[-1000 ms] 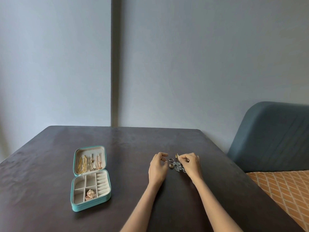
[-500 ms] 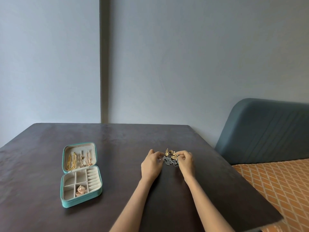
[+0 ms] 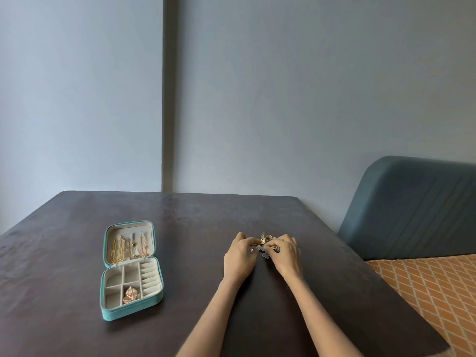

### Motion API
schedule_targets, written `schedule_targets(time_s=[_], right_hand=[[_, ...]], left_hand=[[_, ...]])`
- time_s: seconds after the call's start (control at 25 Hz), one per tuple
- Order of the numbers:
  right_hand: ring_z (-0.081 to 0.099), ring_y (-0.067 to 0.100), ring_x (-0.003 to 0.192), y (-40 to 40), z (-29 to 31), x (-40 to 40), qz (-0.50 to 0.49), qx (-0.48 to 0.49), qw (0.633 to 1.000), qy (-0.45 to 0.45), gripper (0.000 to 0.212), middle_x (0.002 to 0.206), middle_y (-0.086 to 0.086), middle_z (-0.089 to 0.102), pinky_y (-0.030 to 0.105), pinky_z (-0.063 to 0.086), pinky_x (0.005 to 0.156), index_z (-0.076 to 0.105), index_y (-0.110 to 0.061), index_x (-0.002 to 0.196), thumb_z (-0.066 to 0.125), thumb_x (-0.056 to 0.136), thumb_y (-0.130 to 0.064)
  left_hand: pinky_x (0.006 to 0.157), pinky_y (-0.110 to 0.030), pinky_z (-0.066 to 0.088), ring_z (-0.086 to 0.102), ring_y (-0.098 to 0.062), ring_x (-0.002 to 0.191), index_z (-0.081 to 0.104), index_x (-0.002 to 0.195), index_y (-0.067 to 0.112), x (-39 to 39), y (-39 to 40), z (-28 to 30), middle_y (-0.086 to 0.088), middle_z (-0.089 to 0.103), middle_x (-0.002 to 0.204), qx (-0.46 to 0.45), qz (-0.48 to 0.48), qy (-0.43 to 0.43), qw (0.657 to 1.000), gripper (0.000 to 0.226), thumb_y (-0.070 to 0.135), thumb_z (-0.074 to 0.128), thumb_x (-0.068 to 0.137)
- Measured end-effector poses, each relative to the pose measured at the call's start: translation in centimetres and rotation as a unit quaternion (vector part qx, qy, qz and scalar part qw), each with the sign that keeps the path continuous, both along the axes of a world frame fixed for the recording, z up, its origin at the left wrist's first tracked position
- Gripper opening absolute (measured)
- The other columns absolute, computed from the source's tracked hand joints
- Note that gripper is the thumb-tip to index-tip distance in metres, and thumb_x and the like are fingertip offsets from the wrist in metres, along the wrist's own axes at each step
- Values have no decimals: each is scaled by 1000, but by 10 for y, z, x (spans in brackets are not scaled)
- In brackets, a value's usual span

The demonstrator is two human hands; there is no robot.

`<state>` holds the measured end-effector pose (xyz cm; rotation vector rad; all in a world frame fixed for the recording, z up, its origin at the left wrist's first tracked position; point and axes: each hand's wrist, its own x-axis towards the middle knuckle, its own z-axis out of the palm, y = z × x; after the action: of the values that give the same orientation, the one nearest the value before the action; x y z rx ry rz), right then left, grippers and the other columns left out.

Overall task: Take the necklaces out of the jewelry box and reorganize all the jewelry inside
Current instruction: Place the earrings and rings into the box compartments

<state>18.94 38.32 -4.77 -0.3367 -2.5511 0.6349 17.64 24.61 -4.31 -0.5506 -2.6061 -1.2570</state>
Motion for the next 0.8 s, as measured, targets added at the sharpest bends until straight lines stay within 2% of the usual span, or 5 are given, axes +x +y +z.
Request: schedule_targets(time_s=[0.12,0.2,0.48,0.6,0.8], right_hand=[[52,21,86,-1,1,2,33,-29,995,91,8,84,-3,64,32,43,72,75,-21,85,74,78,-25],[53,16,82,-2,0,5,65,-74,989,107,9,77,-10,63,25,43,69,75,-19,87,73,78,-19],[62,3,74,-5,2,12,122,-162,974,97,20,79,-8,64,7,44,69,74,-31,86,71,79,-12],[63,1,78,-8,5,14,125,-178,970,108,29,81,-11,68,13,47,69,66,-42,80,69,82,-13],[66,22,82,-2,-4,10,11,-154,980,129,19,87,-3,70,36,53,74,68,-23,84,60,84,-6]], left_hand=[[73,-23,38,43,-8,102,66,111,27,-2,0,-2,10,50,102,18,-17,25,999,24,28,56,90],[75,-19,35,42,-7,96,67,110,27,-3,1,-3,12,58,105,39,-30,35,998,22,30,58,90],[78,-24,49,65,-7,75,71,97,22,-4,-3,-5,6,70,76,158,-40,-56,985,16,16,62,85],[77,-23,50,67,-6,71,69,92,21,-3,-4,-4,5,72,73,178,-28,-70,981,14,13,64,82],[70,-26,47,62,-5,65,52,78,23,-2,-8,-2,2,70,75,270,7,-85,959,18,9,61,85]])
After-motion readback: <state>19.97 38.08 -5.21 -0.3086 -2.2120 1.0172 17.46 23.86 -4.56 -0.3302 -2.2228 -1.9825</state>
